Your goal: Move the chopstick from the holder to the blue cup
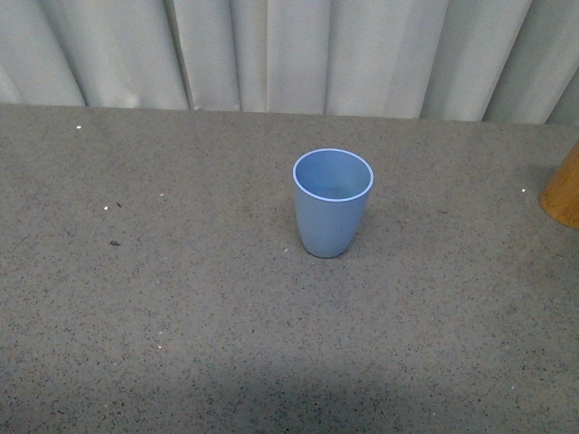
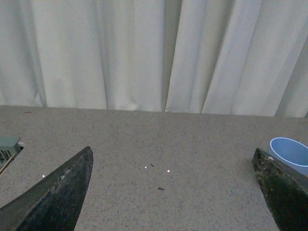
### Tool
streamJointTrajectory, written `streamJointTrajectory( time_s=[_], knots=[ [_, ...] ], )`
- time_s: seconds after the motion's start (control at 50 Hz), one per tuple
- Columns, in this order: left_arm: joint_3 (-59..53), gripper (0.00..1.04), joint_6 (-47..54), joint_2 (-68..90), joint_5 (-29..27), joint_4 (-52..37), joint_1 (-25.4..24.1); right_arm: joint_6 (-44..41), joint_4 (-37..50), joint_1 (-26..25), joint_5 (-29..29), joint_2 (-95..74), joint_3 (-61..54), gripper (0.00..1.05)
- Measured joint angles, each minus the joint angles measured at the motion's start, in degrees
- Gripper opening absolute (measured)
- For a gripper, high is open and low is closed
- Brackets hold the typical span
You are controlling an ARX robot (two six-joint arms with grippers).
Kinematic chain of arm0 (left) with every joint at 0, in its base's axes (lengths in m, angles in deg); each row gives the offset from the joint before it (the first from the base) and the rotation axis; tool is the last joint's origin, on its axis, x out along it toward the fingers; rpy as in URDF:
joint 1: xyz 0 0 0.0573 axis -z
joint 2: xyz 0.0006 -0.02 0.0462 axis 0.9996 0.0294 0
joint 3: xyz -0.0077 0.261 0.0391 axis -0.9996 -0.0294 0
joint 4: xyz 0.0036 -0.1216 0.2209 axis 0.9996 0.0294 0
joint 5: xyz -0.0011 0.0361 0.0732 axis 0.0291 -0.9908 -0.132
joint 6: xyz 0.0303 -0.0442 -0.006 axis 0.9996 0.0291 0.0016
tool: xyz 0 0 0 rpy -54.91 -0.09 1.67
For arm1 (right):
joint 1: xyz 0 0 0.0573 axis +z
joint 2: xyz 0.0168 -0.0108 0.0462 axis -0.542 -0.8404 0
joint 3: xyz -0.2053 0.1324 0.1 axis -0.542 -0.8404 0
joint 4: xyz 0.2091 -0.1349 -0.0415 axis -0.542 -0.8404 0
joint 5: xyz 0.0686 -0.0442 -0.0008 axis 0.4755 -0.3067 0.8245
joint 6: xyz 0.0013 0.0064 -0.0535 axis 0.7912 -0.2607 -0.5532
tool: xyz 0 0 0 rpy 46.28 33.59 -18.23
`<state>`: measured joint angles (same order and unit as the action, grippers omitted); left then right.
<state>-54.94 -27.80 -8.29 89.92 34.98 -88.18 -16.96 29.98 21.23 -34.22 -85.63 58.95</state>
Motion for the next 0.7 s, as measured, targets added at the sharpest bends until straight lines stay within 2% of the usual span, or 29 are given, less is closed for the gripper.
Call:
streamJointTrajectory(
  time_s=[0.22,0.56,0.7],
  knots=[
    [0.00,0.98,0.00,0.00,-0.02,0.00,0.00,-0.09,-0.37,0.63,-0.31,-1.03,1.22,0.95],
    [0.00,0.98,0.00,0.00,-0.02,0.00,0.00,0.04,0.85,0.92,0.09,-0.96,0.55,0.28],
    [0.00,0.98,0.00,0.00,0.00,0.00,0.00,0.81,1.33,0.94,1.42,-0.31,-0.20,0.10]
  ],
)
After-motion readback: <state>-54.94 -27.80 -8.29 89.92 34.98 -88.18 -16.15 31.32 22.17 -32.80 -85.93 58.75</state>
